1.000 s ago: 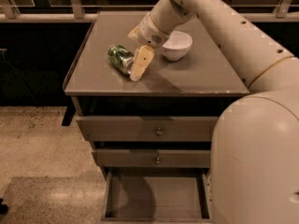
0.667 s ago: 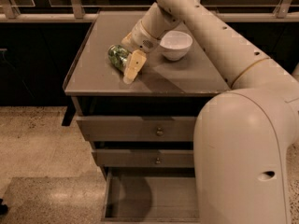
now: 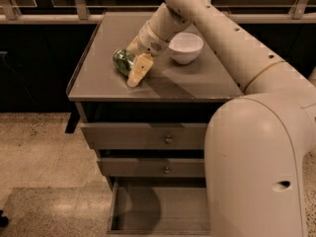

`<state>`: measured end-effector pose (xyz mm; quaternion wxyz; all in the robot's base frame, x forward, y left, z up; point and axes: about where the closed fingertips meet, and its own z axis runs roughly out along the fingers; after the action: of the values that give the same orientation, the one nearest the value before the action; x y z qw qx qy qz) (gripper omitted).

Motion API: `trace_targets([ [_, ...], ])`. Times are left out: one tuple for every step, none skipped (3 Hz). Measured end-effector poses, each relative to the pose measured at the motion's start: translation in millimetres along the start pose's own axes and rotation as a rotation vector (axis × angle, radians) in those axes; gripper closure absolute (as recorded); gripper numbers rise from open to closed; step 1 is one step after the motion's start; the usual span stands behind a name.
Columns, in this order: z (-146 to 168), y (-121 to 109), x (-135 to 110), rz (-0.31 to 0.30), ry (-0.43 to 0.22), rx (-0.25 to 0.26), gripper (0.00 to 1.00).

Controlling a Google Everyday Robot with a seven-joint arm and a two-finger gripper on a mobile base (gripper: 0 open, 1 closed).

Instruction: Place green can into bottom drawer

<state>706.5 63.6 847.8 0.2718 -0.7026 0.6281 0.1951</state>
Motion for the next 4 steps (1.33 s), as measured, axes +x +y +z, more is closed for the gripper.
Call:
trace_targets([
  [0.1,0.0,0.0,0.0,0.0,0.0,0.42],
  [0.1,0.0,0.0,0.0,0.0,0.0,0.65],
  [0.2,0.0,0.0,0.0,0.0,0.0,0.89],
  [0.2,0.0,0.0,0.0,0.0,0.0,1.0],
])
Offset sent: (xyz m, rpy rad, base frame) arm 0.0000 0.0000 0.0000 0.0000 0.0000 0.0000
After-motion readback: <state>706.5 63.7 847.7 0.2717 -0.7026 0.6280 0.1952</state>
